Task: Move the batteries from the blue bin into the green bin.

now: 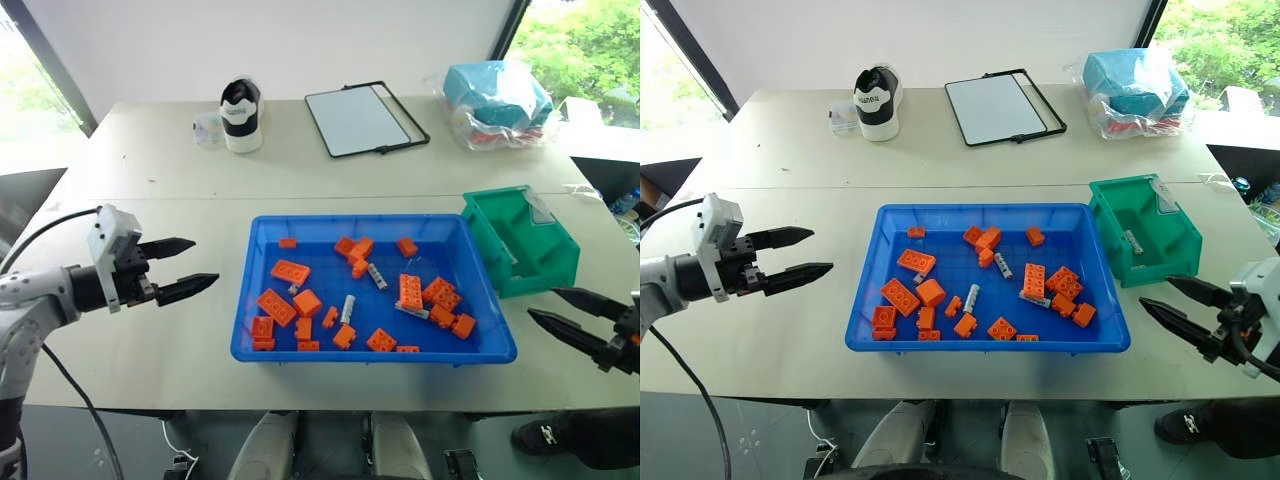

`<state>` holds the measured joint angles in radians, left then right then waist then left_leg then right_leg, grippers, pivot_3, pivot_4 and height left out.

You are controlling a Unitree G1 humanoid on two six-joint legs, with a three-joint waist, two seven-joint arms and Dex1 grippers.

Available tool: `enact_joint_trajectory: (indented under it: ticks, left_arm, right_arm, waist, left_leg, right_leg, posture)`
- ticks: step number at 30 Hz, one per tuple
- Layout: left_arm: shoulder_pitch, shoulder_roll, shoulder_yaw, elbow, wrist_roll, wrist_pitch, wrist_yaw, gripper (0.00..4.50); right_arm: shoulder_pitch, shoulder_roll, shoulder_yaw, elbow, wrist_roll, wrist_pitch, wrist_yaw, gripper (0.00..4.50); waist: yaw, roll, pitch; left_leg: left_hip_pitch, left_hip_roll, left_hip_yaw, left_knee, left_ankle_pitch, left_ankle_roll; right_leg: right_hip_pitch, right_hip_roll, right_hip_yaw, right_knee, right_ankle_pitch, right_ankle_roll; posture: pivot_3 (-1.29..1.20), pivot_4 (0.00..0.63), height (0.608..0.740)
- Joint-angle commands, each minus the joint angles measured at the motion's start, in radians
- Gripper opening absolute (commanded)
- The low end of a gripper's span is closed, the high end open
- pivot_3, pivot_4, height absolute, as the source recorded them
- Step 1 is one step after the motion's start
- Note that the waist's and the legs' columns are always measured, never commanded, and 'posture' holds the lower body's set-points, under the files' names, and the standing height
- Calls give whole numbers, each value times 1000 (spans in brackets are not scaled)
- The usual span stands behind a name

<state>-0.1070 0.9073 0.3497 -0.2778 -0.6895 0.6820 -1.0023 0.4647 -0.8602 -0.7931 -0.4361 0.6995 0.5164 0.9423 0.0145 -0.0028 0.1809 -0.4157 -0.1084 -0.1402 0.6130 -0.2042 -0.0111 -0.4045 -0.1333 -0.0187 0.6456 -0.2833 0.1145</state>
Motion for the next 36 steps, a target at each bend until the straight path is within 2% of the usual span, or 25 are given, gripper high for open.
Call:
enact_joint_trajectory:
  ticks: [1,9,15,19,21,23,24,28,31,36]
  left_arm:
    - [-26,6,32,-40,-29,16,24,4500]
    - [-61,3,8,-84,-52,63,71,4500]
    - [-51,-1,23,-178,-137,137,107,4500]
    - [-56,11,15,-195,-153,154,114,4500]
    - [-73,19,15,-195,-164,165,115,4500]
    - [-88,24,20,-195,-180,178,118,4500]
    - [-87,32,22,-195,-181,178,111,4500]
    - [-69,62,22,-188,-157,158,82,4500]
    - [-43,83,36,-171,-135,142,68,4500]
    - [18,97,82,-163,-106,111,42,4500]
  right_arm:
    - [-9,12,-5,1,-8,-20,12,2863]
    - [-33,2,-1,18,-29,-23,31,2863]
    - [-66,-66,-15,15,-50,-3,68,2863]
    - [-139,-116,8,-16,-28,65,31,2863]
    - [-200,-140,47,-41,-1,119,-3,3402]
    - [-278,-159,120,-79,22,159,-42,4145]
    - [-355,-161,198,-106,31,175,-77,4447]
    - [-614,-117,455,-144,44,268,-190,4447]
    - [-836,-2,762,-118,-58,310,-239,4447]
    - [-1062,193,1041,18,-168,345,-254,4447]
  waist:
    - [0,0,0]
    - [-1,0,0]
    - [-2,0,0]
    - [-2,0,0]
    - [-2,0,0]
    - [-2,-1,1]
    - [-3,-2,1]
    - [-7,-3,3]
    - [-13,-7,4]
    - [-10,-9,6]
  left_leg:
    - [0,0,0,0,0,0]
    - [0,0,0,0,0,0]
    - [0,0,1,0,0,0]
    - [1,0,1,0,0,0]
    - [1,0,2,0,0,0]
    - [0,0,2,0,0,0]
    - [0,0,2,0,0,0]
    - [0,1,3,0,0,0]
    - [-1,1,3,0,0,0]
    - [-7,-1,2,0,0,0]
  right_leg:
    - [0,0,0,0,0,0]
    - [0,0,0,0,0,0]
    - [0,0,1,0,0,0]
    - [0,1,1,0,0,0]
    - [0,1,2,1,0,0]
    - [-1,1,2,0,0,-1]
    - [0,1,2,0,0,-1]
    - [-2,1,2,0,1,-1]
    - [-4,1,2,0,1,-2]
    - [-9,0,3,1,3,0]
  posture:
    - [0,150,731]
    - [0,150,731]
    - [0,150,731]
    - [0,150,731]
    - [0,150,731]
    - [0,150,731]
    - [0,150,731]
    - [0,150,731]
    - [0,150,731]
    - [0,150,731]
